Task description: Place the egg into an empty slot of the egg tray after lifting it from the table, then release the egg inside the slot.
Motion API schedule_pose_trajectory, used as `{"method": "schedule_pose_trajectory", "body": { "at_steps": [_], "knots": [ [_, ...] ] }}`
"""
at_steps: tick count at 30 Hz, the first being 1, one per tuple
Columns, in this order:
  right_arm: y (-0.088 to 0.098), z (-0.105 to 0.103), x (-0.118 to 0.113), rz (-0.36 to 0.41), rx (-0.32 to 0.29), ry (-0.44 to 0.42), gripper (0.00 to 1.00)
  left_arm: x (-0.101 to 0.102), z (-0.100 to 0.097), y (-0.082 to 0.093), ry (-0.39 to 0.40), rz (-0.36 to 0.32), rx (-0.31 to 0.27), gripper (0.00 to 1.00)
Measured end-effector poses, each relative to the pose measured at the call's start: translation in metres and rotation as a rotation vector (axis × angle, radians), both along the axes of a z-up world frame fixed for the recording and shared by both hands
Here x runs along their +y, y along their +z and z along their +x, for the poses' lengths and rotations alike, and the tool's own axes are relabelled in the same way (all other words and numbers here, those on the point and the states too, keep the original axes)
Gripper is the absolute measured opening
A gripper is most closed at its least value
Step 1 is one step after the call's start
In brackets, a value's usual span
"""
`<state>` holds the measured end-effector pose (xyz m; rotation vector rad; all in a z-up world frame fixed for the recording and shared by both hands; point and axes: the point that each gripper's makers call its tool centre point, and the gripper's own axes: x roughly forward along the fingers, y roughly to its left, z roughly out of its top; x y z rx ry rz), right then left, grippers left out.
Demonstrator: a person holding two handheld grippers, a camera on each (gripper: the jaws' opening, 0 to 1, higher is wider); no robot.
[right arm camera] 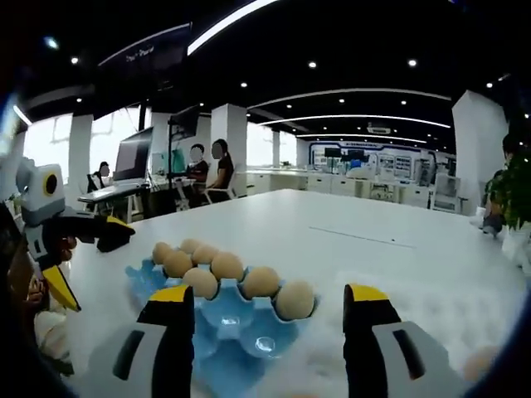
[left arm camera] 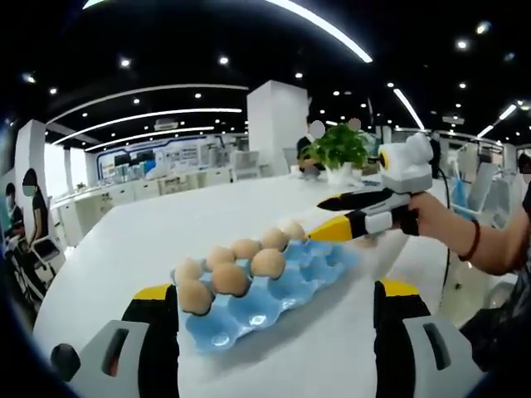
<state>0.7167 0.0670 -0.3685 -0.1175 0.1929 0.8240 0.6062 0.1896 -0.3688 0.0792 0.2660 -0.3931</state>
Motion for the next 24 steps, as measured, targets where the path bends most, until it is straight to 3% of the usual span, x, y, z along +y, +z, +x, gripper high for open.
{"method": "schedule_pose_trajectory", "body": {
  "at_steps": [24],
  "knots": [
    [-0.004,0.011,-0.068,-0.005,-0.005,-0.124,0.75,-0.004,0.000,-0.001,-0.003,-0.001,0.000,1.00]
  ]
}}
